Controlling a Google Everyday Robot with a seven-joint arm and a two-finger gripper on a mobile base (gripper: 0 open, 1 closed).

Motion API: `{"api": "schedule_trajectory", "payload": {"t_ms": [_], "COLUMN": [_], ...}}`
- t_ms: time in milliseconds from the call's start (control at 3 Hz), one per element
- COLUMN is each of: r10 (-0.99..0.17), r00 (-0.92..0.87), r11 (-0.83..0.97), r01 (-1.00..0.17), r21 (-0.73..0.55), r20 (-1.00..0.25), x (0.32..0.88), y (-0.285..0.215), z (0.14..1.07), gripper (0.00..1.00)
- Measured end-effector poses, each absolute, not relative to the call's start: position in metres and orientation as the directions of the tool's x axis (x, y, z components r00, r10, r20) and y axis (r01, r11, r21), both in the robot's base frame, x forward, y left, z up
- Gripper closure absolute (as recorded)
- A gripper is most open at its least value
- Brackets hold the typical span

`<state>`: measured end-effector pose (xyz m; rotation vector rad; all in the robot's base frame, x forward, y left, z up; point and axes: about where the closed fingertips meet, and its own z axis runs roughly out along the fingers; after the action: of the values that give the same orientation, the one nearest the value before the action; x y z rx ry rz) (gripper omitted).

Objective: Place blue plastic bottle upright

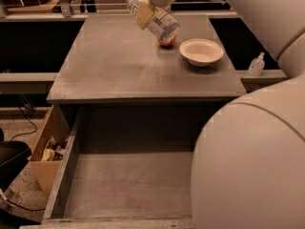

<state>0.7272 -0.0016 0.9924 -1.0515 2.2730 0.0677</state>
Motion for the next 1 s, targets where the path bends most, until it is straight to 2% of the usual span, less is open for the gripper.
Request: {"api": "schedule_trajectory", "payload": {"t_ms": [667,1000], "r10": [-0.634,-0.565], "r00": [-0.225,-0.139], "r11": [0.599,0.575], "r01": [-0.748,-0.773], "r21": [-0.287,-0.267], "r20": [-0.74,-0.813], "x": [0.725,0.724], "y": [0.006,0.007], "z": [1.026,1.029], "gripper": [1.0,1.0]}}
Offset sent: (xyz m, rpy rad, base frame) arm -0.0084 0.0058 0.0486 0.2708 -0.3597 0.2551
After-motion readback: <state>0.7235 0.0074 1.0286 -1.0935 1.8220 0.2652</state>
